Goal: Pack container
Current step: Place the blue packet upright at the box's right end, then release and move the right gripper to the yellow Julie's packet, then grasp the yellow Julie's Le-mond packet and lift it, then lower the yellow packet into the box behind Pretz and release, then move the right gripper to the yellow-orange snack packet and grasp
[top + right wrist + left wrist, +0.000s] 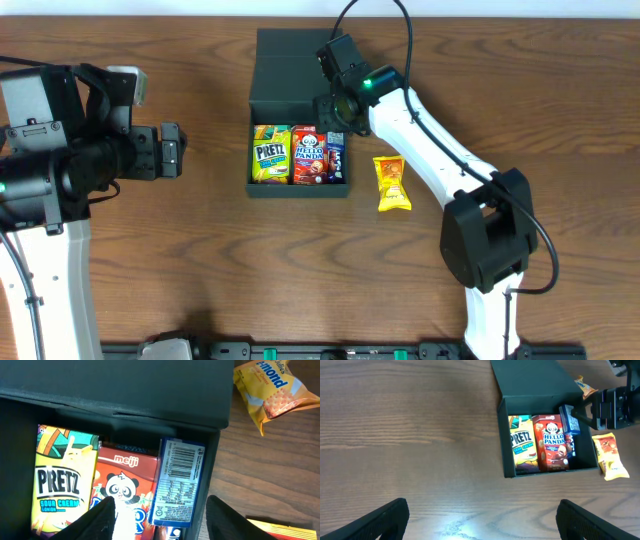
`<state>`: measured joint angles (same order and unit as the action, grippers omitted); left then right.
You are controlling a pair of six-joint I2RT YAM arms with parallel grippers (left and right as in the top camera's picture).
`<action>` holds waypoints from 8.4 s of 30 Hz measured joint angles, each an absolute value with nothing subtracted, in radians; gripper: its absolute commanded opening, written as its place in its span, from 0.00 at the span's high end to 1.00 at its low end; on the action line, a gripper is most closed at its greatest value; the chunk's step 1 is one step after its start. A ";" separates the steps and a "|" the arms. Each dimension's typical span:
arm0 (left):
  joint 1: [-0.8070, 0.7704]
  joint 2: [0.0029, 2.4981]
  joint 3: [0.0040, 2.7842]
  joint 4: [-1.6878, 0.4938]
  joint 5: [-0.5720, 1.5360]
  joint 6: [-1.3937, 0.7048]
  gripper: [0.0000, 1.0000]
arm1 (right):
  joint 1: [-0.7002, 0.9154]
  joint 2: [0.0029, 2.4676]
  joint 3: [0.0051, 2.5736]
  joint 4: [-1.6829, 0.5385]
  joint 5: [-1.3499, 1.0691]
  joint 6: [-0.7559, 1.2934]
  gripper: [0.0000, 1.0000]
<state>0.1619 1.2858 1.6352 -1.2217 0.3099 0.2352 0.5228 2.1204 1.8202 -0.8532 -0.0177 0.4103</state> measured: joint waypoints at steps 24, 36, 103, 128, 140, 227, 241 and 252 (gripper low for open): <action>0.162 1.286 1.635 -1.222 0.310 0.235 0.05 | 0.307 2.118 1.836 -0.697 -0.009 -0.030 0.04; 0.162 1.286 1.635 -1.222 0.310 0.235 0.05 | 0.230 2.183 1.837 -0.649 -0.102 -0.312 0.01; 0.162 1.286 1.635 -1.222 0.310 0.235 0.05 | 0.263 2.374 1.837 -0.459 -0.184 -0.289 0.72; 0.162 1.286 1.635 -1.222 0.310 0.235 0.05 | 0.300 2.083 1.848 -0.451 -0.252 -0.189 0.80; 0.162 1.286 1.635 -1.222 0.310 0.235 0.05 | 0.463 2.078 1.851 -0.609 -0.415 -0.437 0.84; 0.162 1.286 1.635 -1.221 0.310 0.235 0.05 | 0.253 1.905 1.535 -0.984 -0.224 -0.171 0.01; 0.162 1.286 1.635 -1.222 0.310 0.236 0.05 | 0.260 1.905 1.324 -0.884 -0.163 0.035 0.01; 0.162 1.286 1.635 -1.222 0.310 0.236 0.05 | 0.276 1.905 1.228 -0.765 -0.115 0.127 0.21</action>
